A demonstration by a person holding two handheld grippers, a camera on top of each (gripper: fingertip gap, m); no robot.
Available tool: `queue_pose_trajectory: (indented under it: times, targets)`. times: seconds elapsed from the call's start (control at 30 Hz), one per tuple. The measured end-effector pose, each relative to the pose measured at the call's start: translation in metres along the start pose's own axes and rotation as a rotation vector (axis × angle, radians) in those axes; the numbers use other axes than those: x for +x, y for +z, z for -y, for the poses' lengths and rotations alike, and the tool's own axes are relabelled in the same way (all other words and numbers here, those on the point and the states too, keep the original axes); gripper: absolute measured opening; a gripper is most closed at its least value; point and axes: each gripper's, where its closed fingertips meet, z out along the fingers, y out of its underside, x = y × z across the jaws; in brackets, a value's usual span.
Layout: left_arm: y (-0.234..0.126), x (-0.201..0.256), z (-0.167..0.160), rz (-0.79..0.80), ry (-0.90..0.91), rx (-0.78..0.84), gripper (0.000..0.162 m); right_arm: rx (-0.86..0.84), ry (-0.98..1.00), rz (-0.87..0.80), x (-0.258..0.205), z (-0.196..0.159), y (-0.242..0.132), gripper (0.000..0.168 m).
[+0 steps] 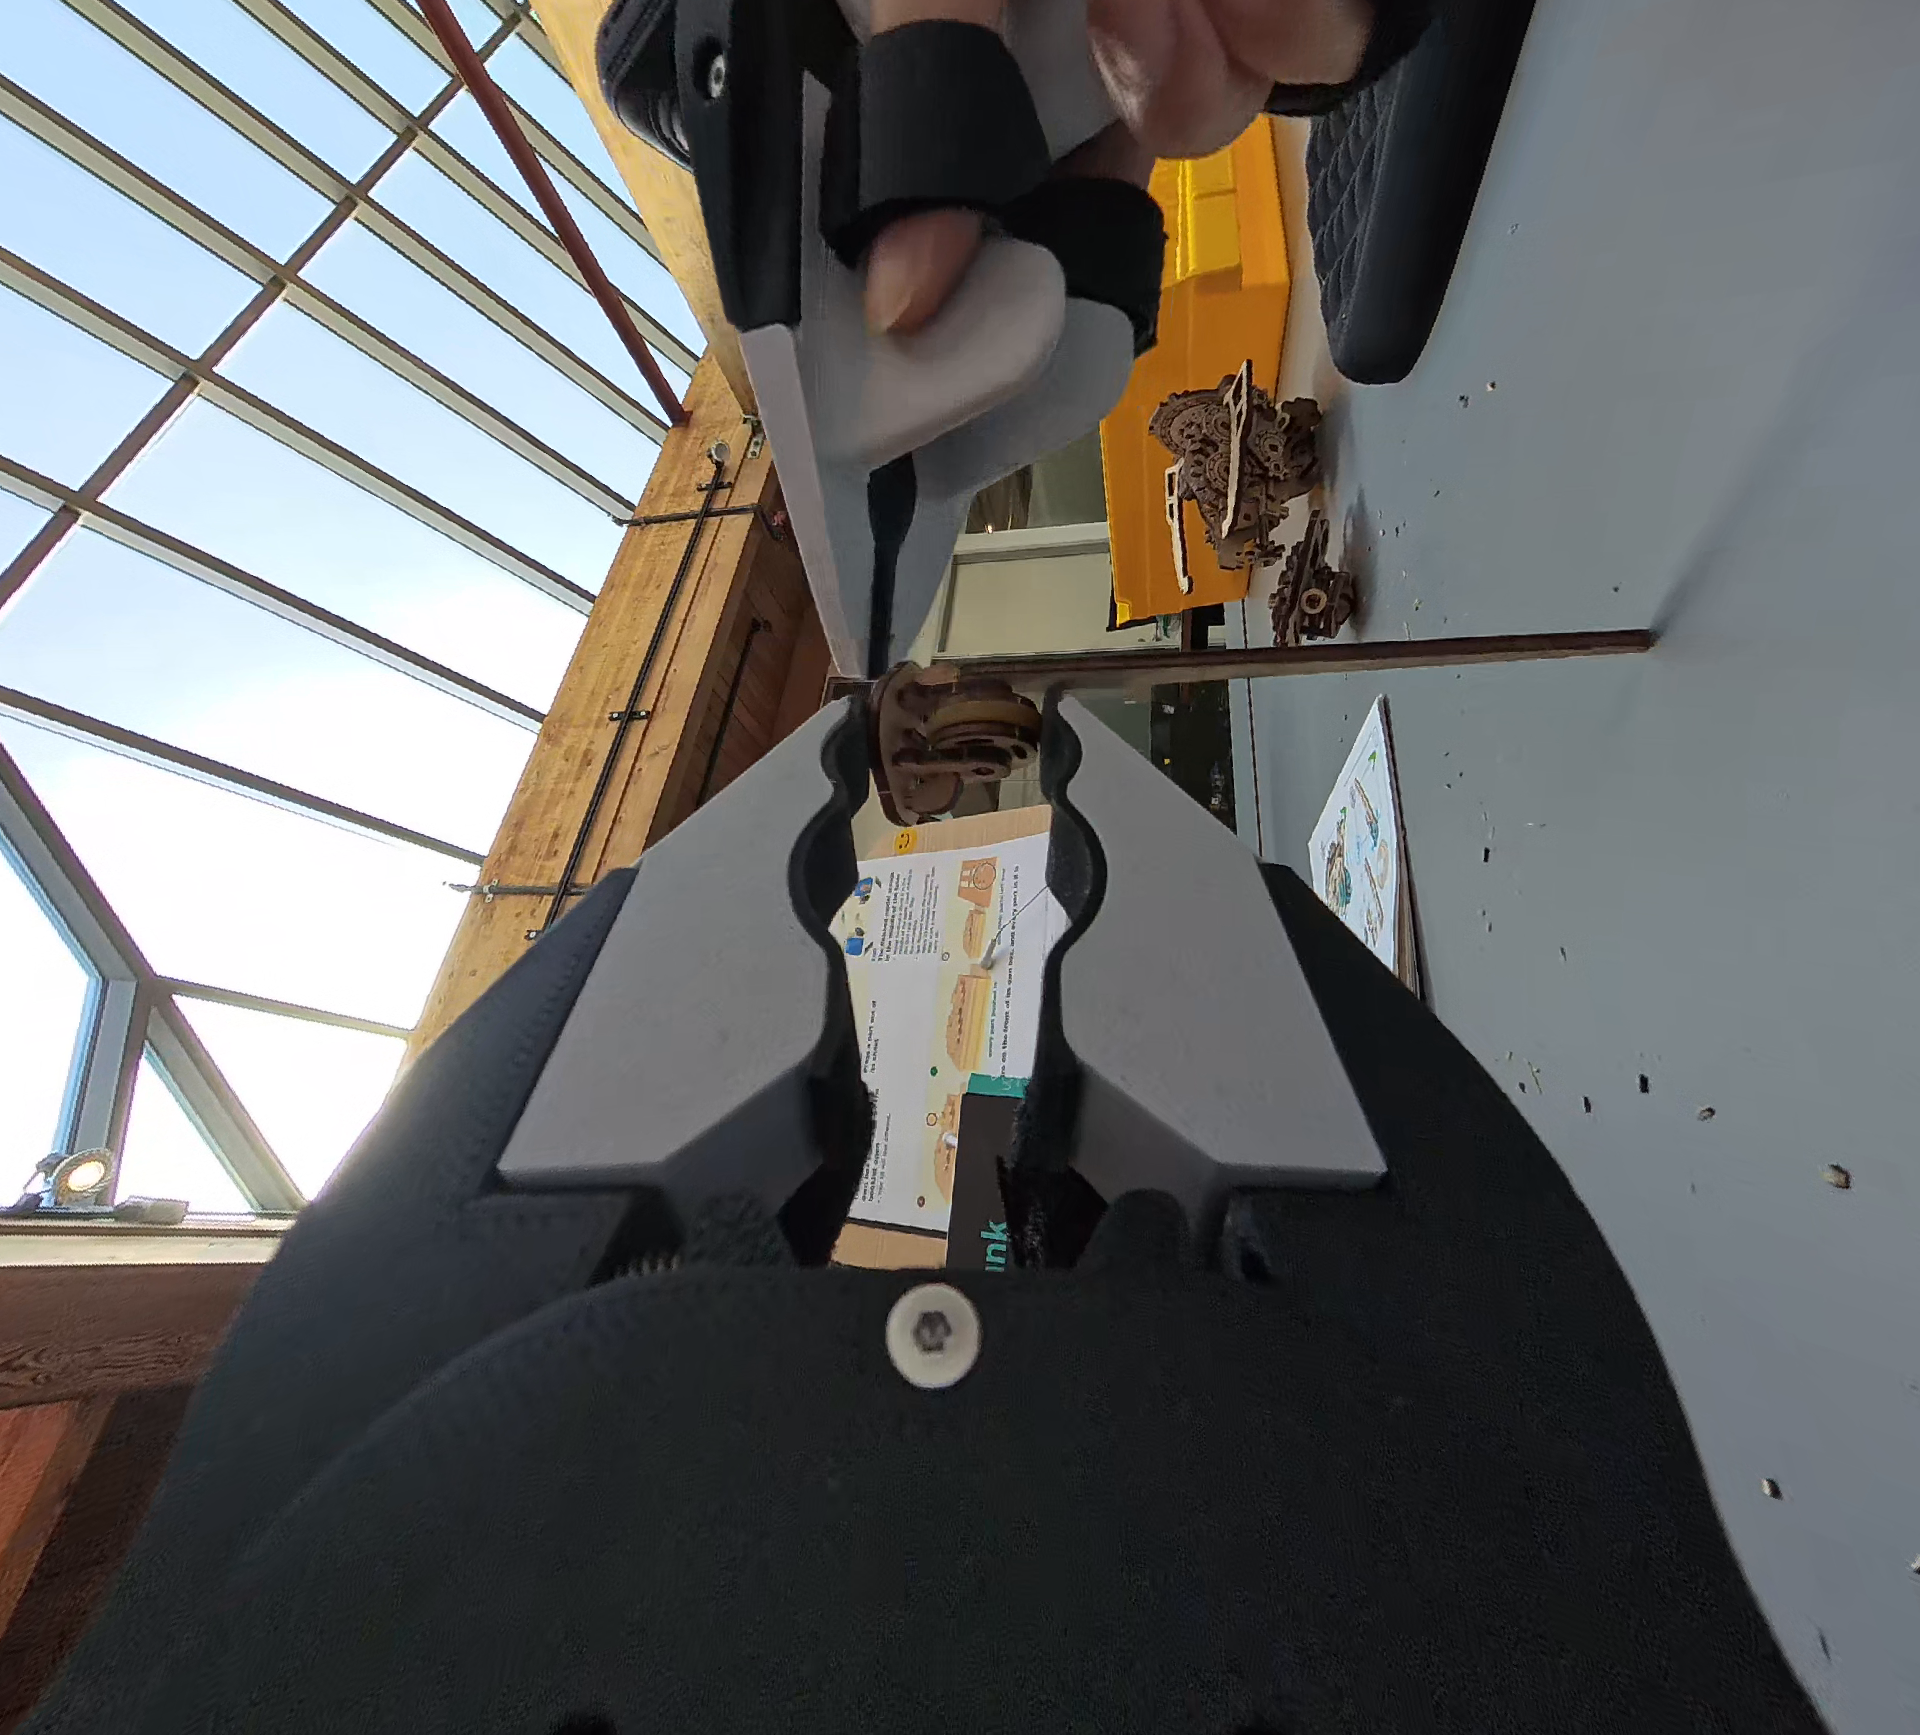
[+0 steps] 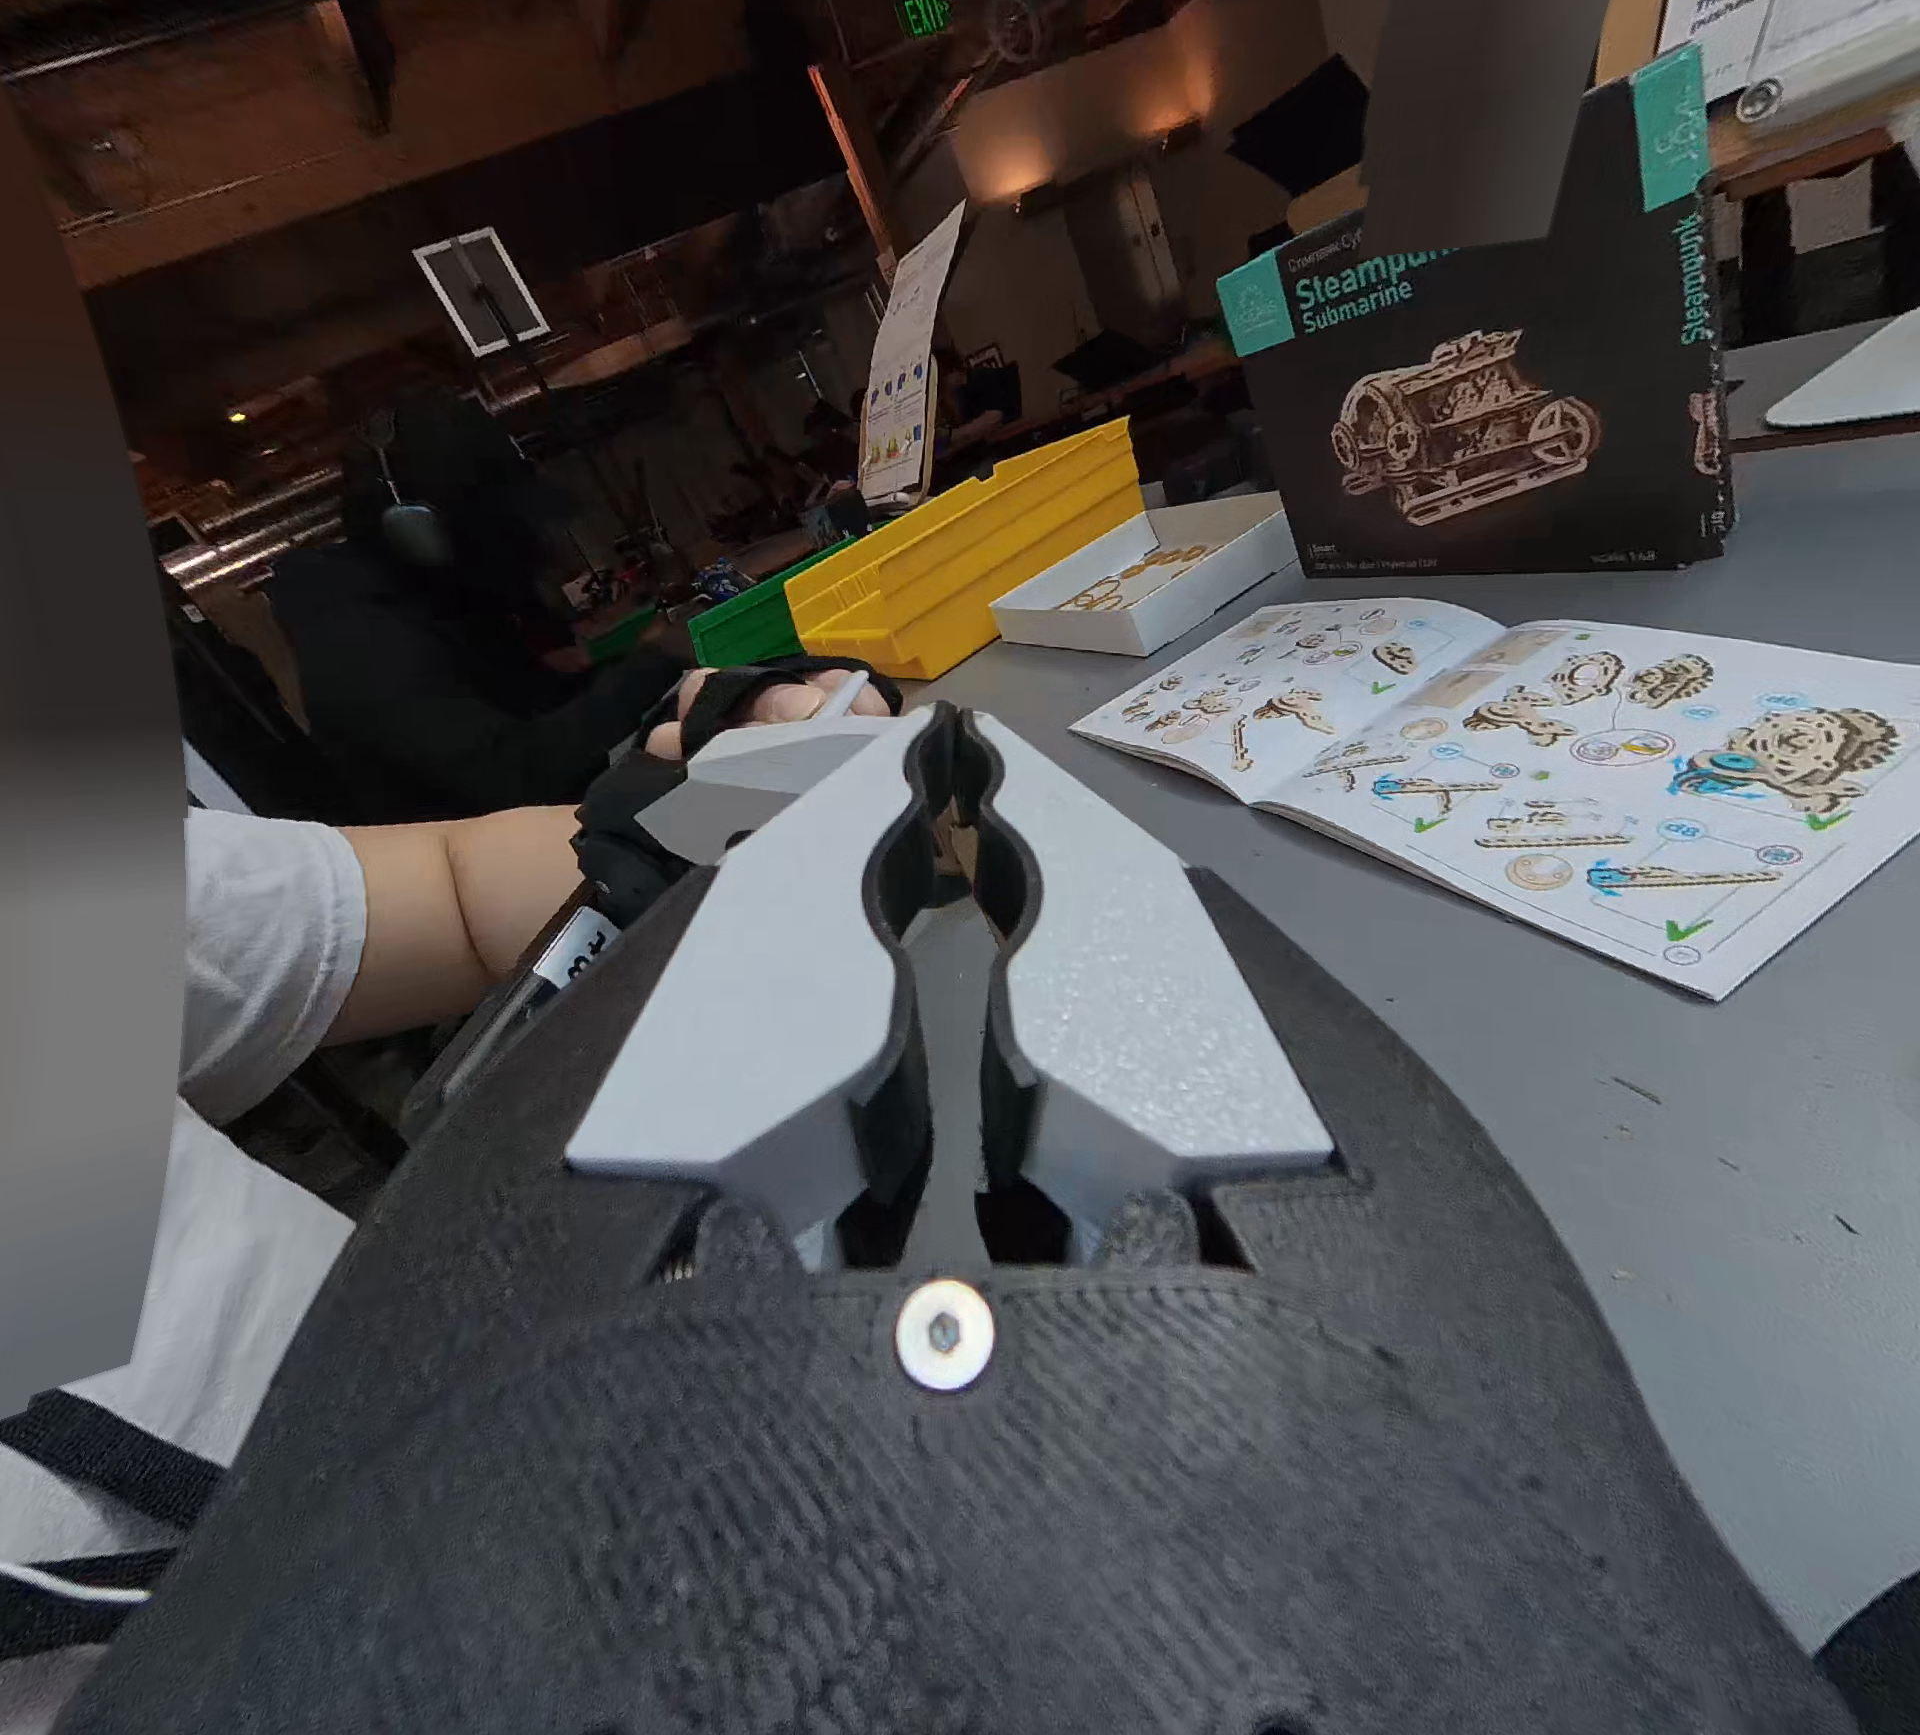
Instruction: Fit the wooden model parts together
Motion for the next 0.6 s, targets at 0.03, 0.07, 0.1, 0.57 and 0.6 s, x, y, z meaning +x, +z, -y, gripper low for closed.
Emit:
queue_pose_trajectory:
  times: [0.03, 0.07, 0.1, 0.57, 0.6]
  targets:
    - [0.000, 0.000, 0.000, -0.002, -0.001, 0.000, 0.030, 0.044, -0.031, 0.001, -0.005, 0.010, -0.003, 0.000]
    - [0.000, 0.000, 0.000, -0.002, -0.003, 0.005, 0.030, 0.067, -0.083, -0.008, -0.009, 0.017, -0.004, 0.000]
    - [0.000, 0.000, 0.000, -0.001, -0.004, 0.005, 0.030, 0.047, -0.126, -0.032, -0.007, 0.014, -0.003, 0.000]
    - [-0.002, -0.002, 0.002, -0.011, 0.023, 0.028, 0.030, -0.054, -0.035, -0.005, 0.001, -0.010, 0.005, 0.005]
    - [-0.002, -0.002, 0.002, -0.013, 0.023, 0.034, 0.030, 0.010, 0.051, 0.019, 0.002, -0.002, 0.002, 0.000]
